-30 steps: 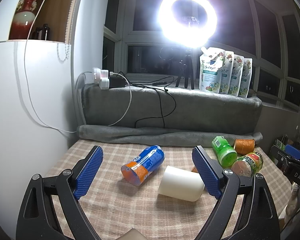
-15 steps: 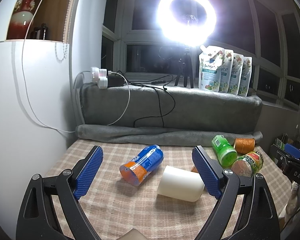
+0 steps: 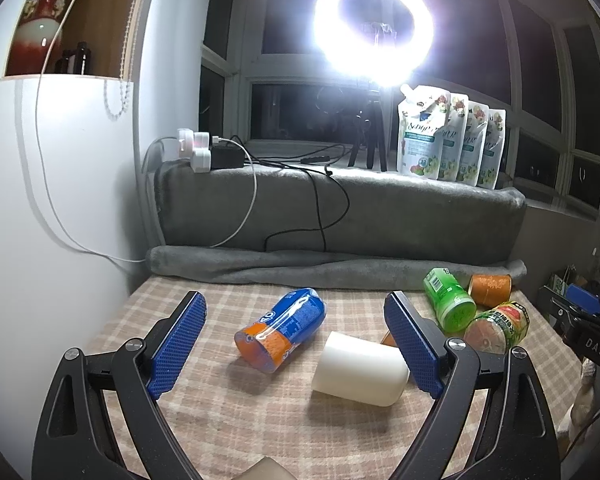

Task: Flip cup upright
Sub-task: 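Move the right gripper to the green tea bottle and close on it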

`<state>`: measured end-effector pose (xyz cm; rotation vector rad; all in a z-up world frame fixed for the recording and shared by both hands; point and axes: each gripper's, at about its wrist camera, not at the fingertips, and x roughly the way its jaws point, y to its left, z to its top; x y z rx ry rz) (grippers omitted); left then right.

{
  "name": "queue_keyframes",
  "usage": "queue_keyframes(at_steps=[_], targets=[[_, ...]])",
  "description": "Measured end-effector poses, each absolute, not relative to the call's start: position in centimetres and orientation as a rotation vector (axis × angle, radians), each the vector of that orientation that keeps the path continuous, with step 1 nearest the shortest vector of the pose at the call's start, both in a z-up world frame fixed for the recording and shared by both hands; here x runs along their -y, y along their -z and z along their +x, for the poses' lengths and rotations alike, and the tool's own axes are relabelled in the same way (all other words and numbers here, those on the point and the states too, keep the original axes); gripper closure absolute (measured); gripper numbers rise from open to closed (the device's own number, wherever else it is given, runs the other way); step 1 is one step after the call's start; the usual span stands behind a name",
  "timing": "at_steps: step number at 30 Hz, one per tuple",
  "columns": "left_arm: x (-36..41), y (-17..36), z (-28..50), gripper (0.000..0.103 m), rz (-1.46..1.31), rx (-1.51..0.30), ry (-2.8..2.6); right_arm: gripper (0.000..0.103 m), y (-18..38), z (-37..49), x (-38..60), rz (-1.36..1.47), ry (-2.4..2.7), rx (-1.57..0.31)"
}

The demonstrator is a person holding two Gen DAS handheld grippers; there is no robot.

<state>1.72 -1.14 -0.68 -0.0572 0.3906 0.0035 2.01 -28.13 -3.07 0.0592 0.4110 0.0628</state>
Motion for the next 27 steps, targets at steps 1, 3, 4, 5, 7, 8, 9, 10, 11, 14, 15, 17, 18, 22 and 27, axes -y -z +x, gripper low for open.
queue_keyframes(at_steps=[1, 3, 4, 5, 7, 8, 9, 10, 11, 14, 15, 17, 18, 22, 27], targets=[[1.1, 0.8, 1.8, 0.012, -0.057, -0.394, -0.002, 0.018, 3.2, 2.3, 28.2, 0.059, -0.066, -0.418], [1.1, 0.9, 2.1, 0.012, -0.057, -0.405, 0.000, 0.018, 3.6, 2.6, 28.5, 0.060, -0.074, -0.432], [1.0, 1.1, 2.2, 0.012, -0.058, -0.411, 0.002, 0.018, 3.6, 3.1, 28.5, 0.059, -0.079, -0.442], [1.0, 1.2, 2.4, 0.012, -0.057, -0.418, 0.003, 0.018, 3.6, 3.5, 28.6, 0.057, -0.083, -0.453], [1.0, 1.5, 2.6, 0.012, -0.059, -0.437, 0.011, 0.018, 3.5, 4.6, 28.9, 0.055, -0.096, -0.489], [0.9, 1.8, 2.7, 0.012, -0.063, -0.451, 0.017, 0.018, 3.6, 5.1, 29.2, 0.054, -0.105, -0.511], [0.8, 2.0, 2.8, 0.012, -0.067, -0.463, 0.022, 0.018, 3.5, 5.8, 29.4, 0.053, -0.112, -0.533], [0.8, 2.2, 2.9, 0.012, -0.072, -0.476, 0.027, 0.018, 3.2, 6.6, 29.4, 0.051, -0.116, -0.553], [0.7, 2.5, 3.0, 0.012, -0.074, -0.489, 0.031, 0.018, 3.2, 7.3, 29.7, 0.049, -0.119, -0.571], [0.6, 3.2, 3.1, 0.012, -0.075, -0.524, 0.034, 0.018, 3.1, 10.2, 30.8, 0.059, -0.130, -0.656], [0.5, 3.6, 3.1, 0.012, -0.076, -0.534, 0.034, 0.018, 3.1, 11.3, 31.2, 0.076, -0.142, -0.691], [0.3, 4.0, 3.0, 0.012, -0.084, -0.552, 0.035, 0.018, 3.2, 13.7, 32.1, 0.112, -0.170, -0.757], [0.1, 4.2, 3.0, 0.012, -0.091, -0.562, 0.035, 0.018, 3.3, 14.7, 32.3, 0.121, -0.173, -0.784], [-0.5, 4.7, 2.8, 0.012, -0.110, -0.587, 0.032, 0.018, 4.7, 19.9, 32.6, 0.167, -0.205, -0.947], [-1.6, 5.0, 2.7, 0.012, -0.140, -0.604, 0.025, 0.018, 6.9, 24.4, 31.9, 0.176, -0.231, -1.099]])
